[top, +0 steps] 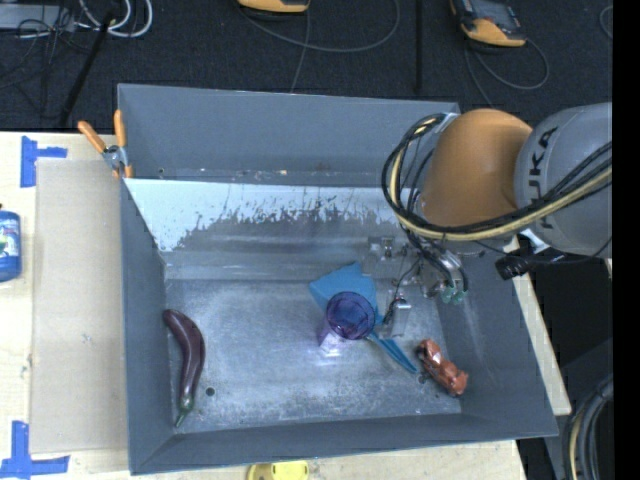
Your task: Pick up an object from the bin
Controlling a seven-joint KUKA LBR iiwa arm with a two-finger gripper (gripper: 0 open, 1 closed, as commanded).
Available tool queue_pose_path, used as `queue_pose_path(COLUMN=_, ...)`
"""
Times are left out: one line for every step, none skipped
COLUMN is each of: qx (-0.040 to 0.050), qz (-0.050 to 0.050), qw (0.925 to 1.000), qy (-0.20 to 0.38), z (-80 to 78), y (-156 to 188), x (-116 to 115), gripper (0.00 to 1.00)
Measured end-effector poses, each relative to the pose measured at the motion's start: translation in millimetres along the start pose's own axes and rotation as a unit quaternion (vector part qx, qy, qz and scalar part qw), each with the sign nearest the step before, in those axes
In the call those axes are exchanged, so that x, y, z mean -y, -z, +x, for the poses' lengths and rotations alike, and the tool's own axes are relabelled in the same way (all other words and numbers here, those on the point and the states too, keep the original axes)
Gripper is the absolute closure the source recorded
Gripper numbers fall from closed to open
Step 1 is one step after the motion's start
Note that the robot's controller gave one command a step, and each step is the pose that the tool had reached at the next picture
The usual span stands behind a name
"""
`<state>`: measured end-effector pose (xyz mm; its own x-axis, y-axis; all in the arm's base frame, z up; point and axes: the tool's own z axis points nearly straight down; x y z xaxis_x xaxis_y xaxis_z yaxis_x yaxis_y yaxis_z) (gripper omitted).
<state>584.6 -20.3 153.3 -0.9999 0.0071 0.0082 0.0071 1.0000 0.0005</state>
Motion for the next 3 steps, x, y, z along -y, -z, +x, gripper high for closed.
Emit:
queue_pose_path(qx=0.0037, qz=0.0, qw=1.0, qy=0.0, z=-1.7, y=4, x=0, gripper=0.0)
queue_pose_path(qx=0.0073, qz=0.001, qw=0.9998, qy=0.017, z=-6.9, y=-43, x=-12, gripper=0.0)
queue_pose_path(qx=0.0057, qz=-0.003, qw=0.9975, qy=-0.071, z=-4.1, y=-80, x=-34, gripper=1.0)
